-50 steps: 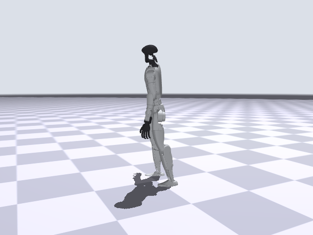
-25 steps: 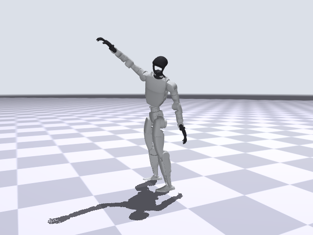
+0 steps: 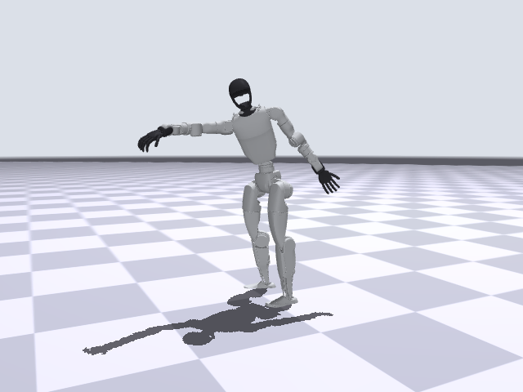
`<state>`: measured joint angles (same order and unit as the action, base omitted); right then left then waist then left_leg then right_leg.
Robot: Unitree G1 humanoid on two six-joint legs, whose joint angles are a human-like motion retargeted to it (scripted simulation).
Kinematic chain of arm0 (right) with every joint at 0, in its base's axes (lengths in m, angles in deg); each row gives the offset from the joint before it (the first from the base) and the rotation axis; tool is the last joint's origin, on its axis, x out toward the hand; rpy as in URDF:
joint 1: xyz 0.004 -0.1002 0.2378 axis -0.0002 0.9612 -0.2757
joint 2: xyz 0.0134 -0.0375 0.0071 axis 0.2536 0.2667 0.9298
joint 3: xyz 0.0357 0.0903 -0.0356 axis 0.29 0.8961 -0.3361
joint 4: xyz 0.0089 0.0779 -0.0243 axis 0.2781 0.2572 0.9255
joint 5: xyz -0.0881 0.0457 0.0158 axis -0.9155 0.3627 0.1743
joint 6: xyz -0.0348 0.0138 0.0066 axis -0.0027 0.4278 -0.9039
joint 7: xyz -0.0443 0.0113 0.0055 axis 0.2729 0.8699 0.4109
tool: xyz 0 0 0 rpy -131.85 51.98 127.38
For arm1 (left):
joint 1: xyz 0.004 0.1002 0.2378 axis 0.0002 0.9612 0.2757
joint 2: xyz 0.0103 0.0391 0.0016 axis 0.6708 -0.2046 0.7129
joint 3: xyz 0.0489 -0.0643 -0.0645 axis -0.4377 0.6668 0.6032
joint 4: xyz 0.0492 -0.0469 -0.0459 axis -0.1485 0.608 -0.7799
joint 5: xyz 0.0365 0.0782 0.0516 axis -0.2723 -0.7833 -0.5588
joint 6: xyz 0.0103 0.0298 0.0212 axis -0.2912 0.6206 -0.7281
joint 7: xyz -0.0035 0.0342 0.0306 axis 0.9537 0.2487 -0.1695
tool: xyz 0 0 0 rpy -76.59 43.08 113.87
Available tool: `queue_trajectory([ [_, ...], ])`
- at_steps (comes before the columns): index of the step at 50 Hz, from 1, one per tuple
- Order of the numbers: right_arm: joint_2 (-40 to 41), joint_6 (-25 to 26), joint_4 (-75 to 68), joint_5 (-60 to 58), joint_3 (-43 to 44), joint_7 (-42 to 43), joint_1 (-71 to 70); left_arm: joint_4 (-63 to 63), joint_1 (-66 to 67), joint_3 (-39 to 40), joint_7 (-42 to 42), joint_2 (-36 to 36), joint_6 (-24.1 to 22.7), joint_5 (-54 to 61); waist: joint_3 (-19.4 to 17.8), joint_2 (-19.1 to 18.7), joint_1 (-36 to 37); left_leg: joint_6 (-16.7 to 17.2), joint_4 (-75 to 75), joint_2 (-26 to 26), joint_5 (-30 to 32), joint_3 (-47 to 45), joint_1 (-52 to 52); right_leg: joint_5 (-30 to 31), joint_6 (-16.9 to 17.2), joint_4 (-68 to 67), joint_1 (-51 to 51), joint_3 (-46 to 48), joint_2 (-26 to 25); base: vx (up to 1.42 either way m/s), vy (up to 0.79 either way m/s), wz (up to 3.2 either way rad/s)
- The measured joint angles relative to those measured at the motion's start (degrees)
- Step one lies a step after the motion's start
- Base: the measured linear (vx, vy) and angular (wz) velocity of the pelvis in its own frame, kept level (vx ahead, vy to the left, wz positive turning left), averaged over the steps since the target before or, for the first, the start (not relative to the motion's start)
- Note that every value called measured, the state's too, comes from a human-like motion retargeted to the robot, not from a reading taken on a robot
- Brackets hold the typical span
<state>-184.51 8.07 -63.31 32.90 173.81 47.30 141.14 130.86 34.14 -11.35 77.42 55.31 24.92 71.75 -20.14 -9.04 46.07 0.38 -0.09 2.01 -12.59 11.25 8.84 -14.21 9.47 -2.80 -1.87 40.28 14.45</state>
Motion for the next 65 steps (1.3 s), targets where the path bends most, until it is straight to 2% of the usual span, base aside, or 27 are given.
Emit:
queue_trajectory([
  [2, 4.53, -1.28, 4.69, -1.05, -6.15, 0.3, 0.0, 0.6, -0.88, 1.54, -1.2, 1.44, -0.99, 1.48, 1.59, -5.16, -1.12, -0.27, -0.07, -0.06, 0.09, -0.39, -0.29, -0.11, -0.09, -0.1, -0.04, -0.47, 0.03, -0.06, -0.01, -0.2],
  [3, 9.47, -1.56, 9.04, -1.39, -11.73, 1.28, 0.0, 1.02, -0.43, 0.76, -1.81, 1.99, -1.74, 2.13, 3.89, -8.11, -0.74, -0.45, -0.2, -0.12, 0.02, -0.68, -0.64, -0.16, -0.1, -0.11, -0.25, -0.8, 0.02, -0.04, 0.0, -0.31],
  [5, 20.54, -1.81, 17.25, -2.03, -23.92, 2.78, 0.0, 0.97, 1.83, -2.42, -2.62, 4.74, -2.86, 3.3, 10.6, -12.03, 1.22, -0.79, -0.56, -0.24, -0.21, -1.49, -0.84, -0.15, -0.19, 0.03, -0.16, -1.69, -0.03, -0.02, 0.01, -0.4],
  [6, 27.89, -1.68, 20.75, -3.13, -33.53, 3.66, -4.19, 0.56, 2.51, -4.68, -2.84, 7.68, -3.36, 3.81, 14.31, -12.26, 2.8, -0.9, -0.79, -0.32, -0.38, -1.96, -0.76, -0.12, -0.27, 0.17, 0.04, -2.19, -0.07, 0.01, -0.01, -0.47],
  [7, 37.97, -1.03, 22.67, -5.31, -47.97, 5.19, -13.91, -0.02, 2.49, -7.38, -3.12, 12.92, -3.94, 4.33, 17.57, -10.24, 4.18, -0.97, -1.01, -0.41, -0.6, -2.52, -0.72, -0.1, -0.37, 0.39, 0.23, -2.75, -0.13, 0.05, -0.04, -0.53],
  [8, 53.54, 0.67, 21.46, -9.63, -72.06, 8.03, -34.66, -0.94, 1.06, -10.93, -3.51, 22.76, -4.71, 4.87, 19.89, -3.71, 5.14, -0.94, -1.18, -0.51, -0.93, -3.25, -0.76, -0.09, -0.49, 0.75, 0.37, -3.43, -0.2, 0.07, -0.07, -0.51],
  [10, 82.31, 4.16, 2.53, -11.55, -110.99, 14.55, -71.97, 0.73, 2.74, -6.68, -3.95, 47.59, -5.07, 6.92, 21.22, 9.46, -4.86, -0.72, -1.39, -0.19, -1.08, -4.25, 0.75, -0.02, -0.83, 1.26, 2.06, -4.28, 0.16, 0.06, -0.09, -0.35],
  [12, 87.23, 4.55, -3.28, -7.78, -113.24, 15.26, -72.09, 0.35, 4.13, -2.69, -3.31, 54.53, -5.27, 8.36, 22.1, 7.89, -10.22, -0.54, -1.75, -0.08, -1.17, -4.88, 1.1, 0.03, -0.95, 1.32, 2.56, -4.87, 0.35, 0.0, -0.04, -0.25],
  [17, 91.06, 6.65, -12.33, 7.54, -105.76, 16.58, -64.61, -2.77, 2.93, 0.29, -1.6, 67.53, -5.77, 12.56, 23.7, 1.15, -21.21, 0.23, -2.15, -0.21, -1.37, -6.58, 0.88, 0.27, -0.95, 1.48, 3.01, -6.47, 0.47, -0.01, -0.02, -0.29],
  [22, 88.67, 7.32, -16.78, 25.68, -94.05, 19.93, -59.38, -7.51, -1.92, -2.32, 1.13, 79.17, -5.22, 11.58, 22.85, -5.43, -33.91, 1.3, -2.32, -0.6, -1.63, -8.35, 0.06, 0.36, -0.69, 1.22, 3.19, -8.2, 0.44, 0.0, -0.02, -0.32],
  [25, 85.74, 7.02, -17.02, 33.82, -89.76, 22.17, -58.3, -10.96, -4.97, -4.5, 3.64, 84.56, -3.65, 7.58, 20.87, -8.96, -42.4, 1.75, -2.63, -0.97, -1.97, -9.71, -0.52, 0.36, -0.63, 0.87, 3.43, -9.64, 0.34, 0.01, -0.02, -0.44],
  [29, 82.59, 6.55, -16.56, 40.49, -89.13, 24.75, -60.38, -17.15, -5.52, -6.16, 6.03, 88.83, -2.3, 2.08, 17.17, -12.25, -53.75, 1.61, -3.18, -1.62, -2.68, -12.25, -1.23, 0.46, -0.69, 0.42, 4.3, -12.48, 0.08, 0.02, -0.02, -0.62],
  [33, 82.45, 5.87, -16.69, 45.2, -93.06, 26.78, -67.18, -24.89, 0.46, -7.29, 4.27, 92.27, -3.94, -9.76, 12.61, -12.7, -64.55, 0.64, -3.69, -2.38, -3.7, -15.68, -2.36, 0.72, -0.33, 0.06, 5.42, -16.36, -0.39, 0.02, -0.03, -0.85],
  [35, 84.74, 5.37, -17.03, 46.85, -95.24, 26.86, -71.41, -27.82, 8.41, -5.12, 2.7, 95.74, -4.43, -21.44, 10.72, -11.05, -69.22, -0.07, -3.84, -2.75, -4.3, -17.72, -3.11, 0.94, 0.03, -0.02, 6.03, -18.66, -0.71, 0.02, -0.03, -1.01],
  [37, 90.21, 4.81, -17.62, 48.2, -92.81, 25.89, -72.32, -24.24, 39.06, 19.84, 2.42, 107.5, -3.33, -35.82, 10.96, -6.87, -69.62, -0.84, -3.86, -3.03, -4.93, -20.01, -4.28, 1.25, 0.46, 0.02, 6.38, -21.19, -1.02, 0.02, -0.03, -1.13],
  [38, 89.82, 4.48, -16.97, 48.5, -89.75, 25.2, -70.07, -22.78, 57.6, 35.57, 1.85, 110.51, -3.59, -43.57, 12.53, -7.62, -68.54, -1.22, -3.76, -3.23, -5.23, -21.31, -4.7, 1.49, 0.7, 0.13, 6.82, -22.59, -1.29, 0.03, -0.02, -1.2],
  [39, 89.63, 4.3, -16.05, 48.79, -88.36, 24.33, -69.58, -22.87, 67.23, 42.47, 1.98, 111.51, -3.47, -49.61, 13.07, -8.02, -69.22, -1.56, -3.69, -3.42, -5.51, -22.52, -5.0, 1.74, 0.96, 0.24, 7.32, -23.89, -1.57, 0.04, -0.01, -1.19],
  [41, 89.94, 4.19, -13.89, 49.46, -87.42, 22.44, -70.75, -24.4, 76.7, 47.25, 3.29, 111.51, -2.77, -58.58, 12.78, -7.97, -72.52, -2.15, -3.61, -3.78, -6.05, -24.87, -5.56, 2.3, 1.58, 0.47, 8.26, -26.38, -2.14, 0.03, -0.01, -1.14],
  [44, 93.25, 4.1, -10.53, 50.9, -85.31, 20.27, -74.18, -26.14, 79.57, 47.02, 6.98, 111.51, -1.92, -64.54, 10.44, -4.77, -77.32, -2.71, -3.56, -4.15, -6.75, -28.31, -6.55, 3.26, 2.82, 0.83, 9.35, -29.9, -2.9, 0.01, -0.01, -1.09],
  [48, 99.65, 3.54, -6.5, 54.8, -81.33, 20.42, -78.65, -27.46, 79.57, 44.83, 10.46, 111.51, -1.14, -63.49, 7.03, 2.82, -82.15, -2.93, -3.7, -4.39, -7.54, -32.46, -8.16, 4.64, 4.82, 1.36, 10.01, -34.0, -3.72, 0.0, 0.0, -0.97],
  [54, 108.92, 1.05, -1.93, 66.28, -71.4, 24.7, -84.37, -27.13, 79.57, 43.73, 16.21, 111.51, 0.47, -59.21, 3.33, 17.12, -84.54, -1.98, -4.47, -6.07, -7.98, -36.63, -9.61, 6.46, 5.53, 2.1, 10.33, -37.84, -6.3, -0.03, -0.07, -0.66],
  [60, 114.95, -2.34, 1.47, 76.48, -58.7, 28.89, -89.17, -23.86, 79.57, 43.75, 24.8, 111.51, 3.01, -56.51, 1.59, 32.95, -81.48, -1.89, -5.31, -6.76, -8.22, -37.65, -9.72, 7.48, 5.53, 2.5, 10.31, -38.81, -7.17, -0.02, -0.02, -0.15],
  [65, 107.81, -5.94, 4.58, 77.61, -48.08, 32.98, -91.89, -19.18, 79.57, 48.19, 33.24, 111.5, 6.42, -51.43, 1.27, 35.47, -76.14, -2.59, -6.06, -8.0, -8.2, -35.63, -3.71, 8.41, 5.53, 2.99, 14.79, -36.89, -7.87, -0.01, 0.06, 0.27],
])
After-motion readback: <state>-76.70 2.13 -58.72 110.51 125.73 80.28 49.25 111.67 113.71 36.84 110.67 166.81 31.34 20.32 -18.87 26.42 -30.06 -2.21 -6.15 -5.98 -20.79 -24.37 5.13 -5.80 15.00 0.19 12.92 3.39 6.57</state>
